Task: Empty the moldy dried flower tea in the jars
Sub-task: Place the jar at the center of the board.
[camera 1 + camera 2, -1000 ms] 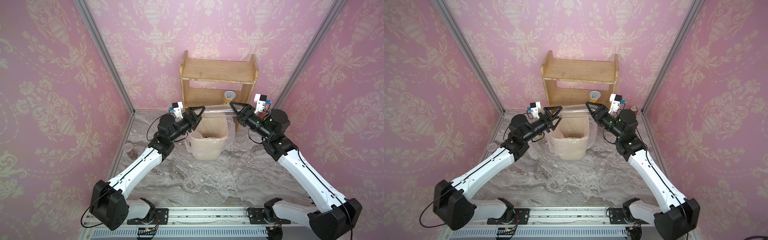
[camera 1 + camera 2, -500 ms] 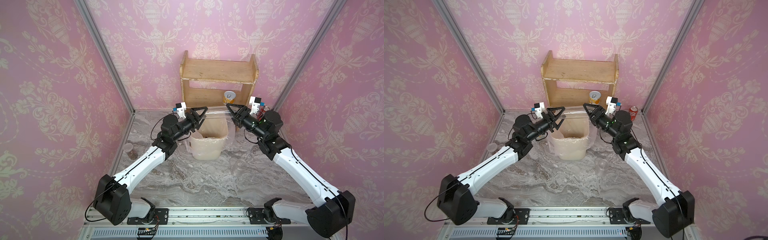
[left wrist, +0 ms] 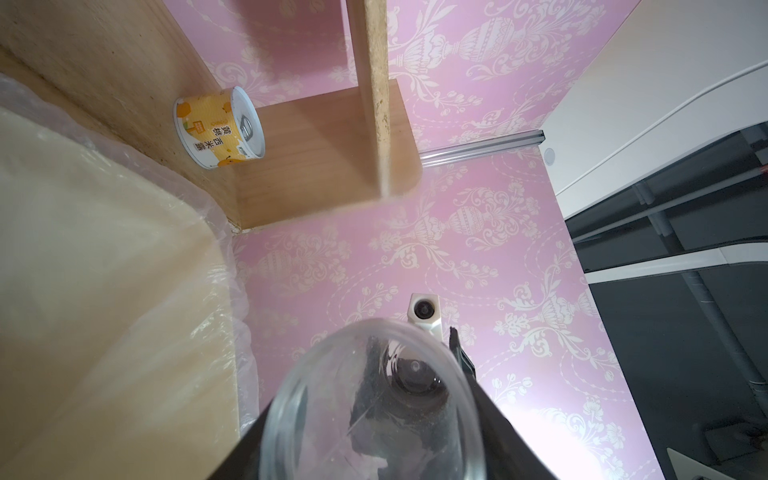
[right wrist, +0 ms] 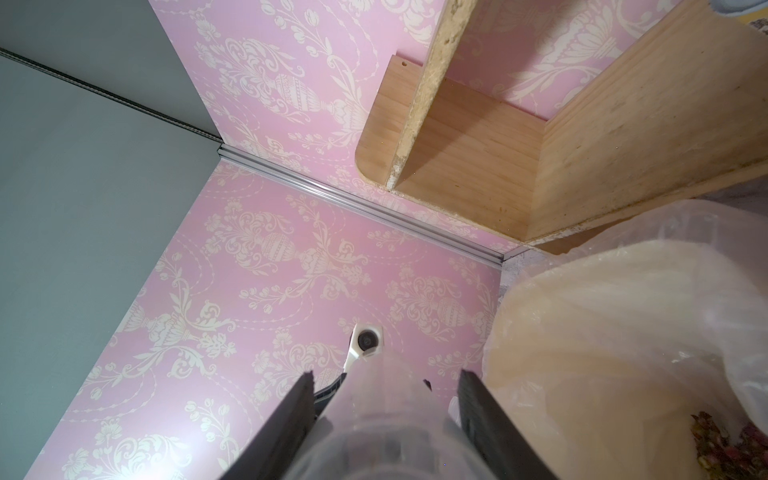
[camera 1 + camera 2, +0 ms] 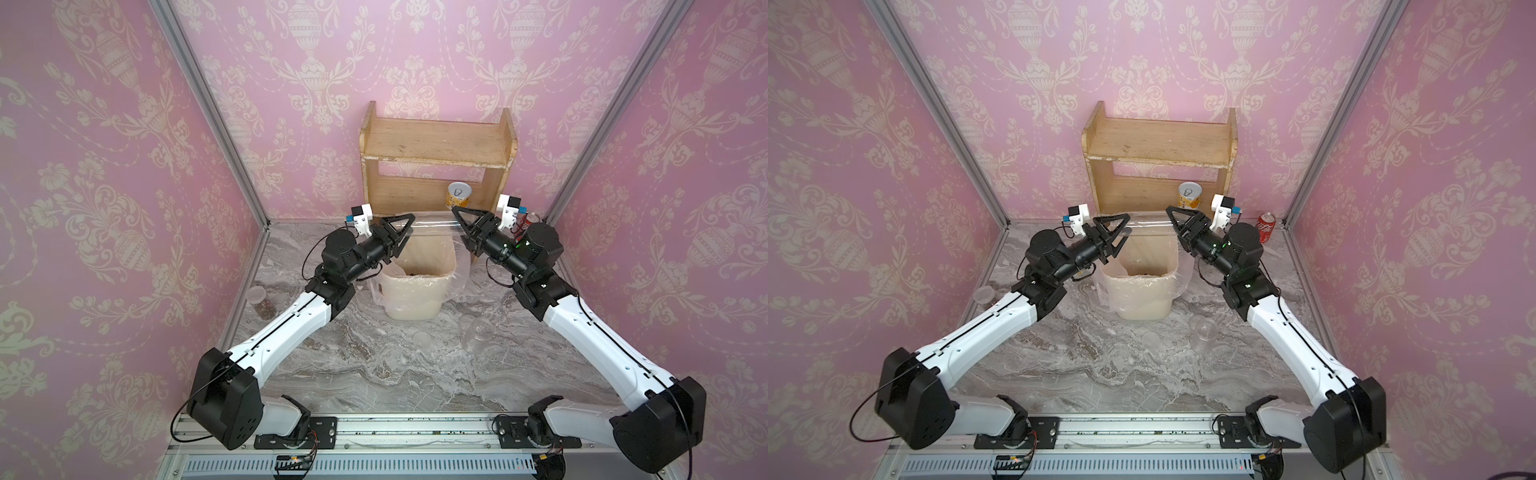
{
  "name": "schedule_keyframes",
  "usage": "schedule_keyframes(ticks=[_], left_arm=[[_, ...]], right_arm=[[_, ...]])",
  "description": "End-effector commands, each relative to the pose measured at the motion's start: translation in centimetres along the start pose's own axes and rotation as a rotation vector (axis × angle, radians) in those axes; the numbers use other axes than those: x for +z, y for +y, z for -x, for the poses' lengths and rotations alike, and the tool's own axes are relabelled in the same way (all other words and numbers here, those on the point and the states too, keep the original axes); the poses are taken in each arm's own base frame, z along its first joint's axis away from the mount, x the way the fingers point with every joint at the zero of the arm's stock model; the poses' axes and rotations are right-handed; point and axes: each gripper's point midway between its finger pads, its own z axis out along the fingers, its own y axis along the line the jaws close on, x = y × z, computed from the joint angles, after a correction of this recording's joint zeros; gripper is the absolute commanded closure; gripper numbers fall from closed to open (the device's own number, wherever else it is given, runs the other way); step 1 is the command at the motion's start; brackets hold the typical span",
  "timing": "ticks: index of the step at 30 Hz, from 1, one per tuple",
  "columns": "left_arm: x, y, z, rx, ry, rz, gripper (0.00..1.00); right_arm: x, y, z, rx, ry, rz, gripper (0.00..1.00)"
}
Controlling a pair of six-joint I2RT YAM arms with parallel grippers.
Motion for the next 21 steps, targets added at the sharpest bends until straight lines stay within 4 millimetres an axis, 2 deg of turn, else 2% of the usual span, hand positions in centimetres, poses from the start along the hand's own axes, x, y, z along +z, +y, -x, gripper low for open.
schedule_keyframes(ticks=[1, 5, 7, 13, 19, 21], left_arm=[[-0.3, -0.4, -0.5, 0.050, 0.014, -0.004, 0.58], [-0.7, -0.7, -0.4, 0.084, 0.002, 0.008, 0.61], [-0.9, -1.1, -0.4, 0.101, -0.002, 0.008, 0.62], [-1.7, -2.0, -0.5, 0.177, 0.003, 0.033, 0.62], [-3.5, -2.9, -0.7, 0.324, 0.011, 0.119, 0.63], [-4.1, -3.1, -1.0, 0.374, 0.027, 0.152, 0.65]], right_arm=[[0.0, -0.3, -0.6, -0.024, 0.016, -0.003, 0.39], [-0.2, -0.7, -0.6, -0.045, 0.017, -0.030, 0.22], [-0.4, -0.9, -0.6, -0.058, 0.015, -0.049, 0.16], [-1.7, -1.7, -0.4, -0.143, 0.004, -0.131, 0.08], [-4.9, -1.9, 0.7, -0.359, -0.021, -0.294, 0.02], [-6.2, -1.2, 1.3, -0.446, -0.028, -0.354, 0.01]])
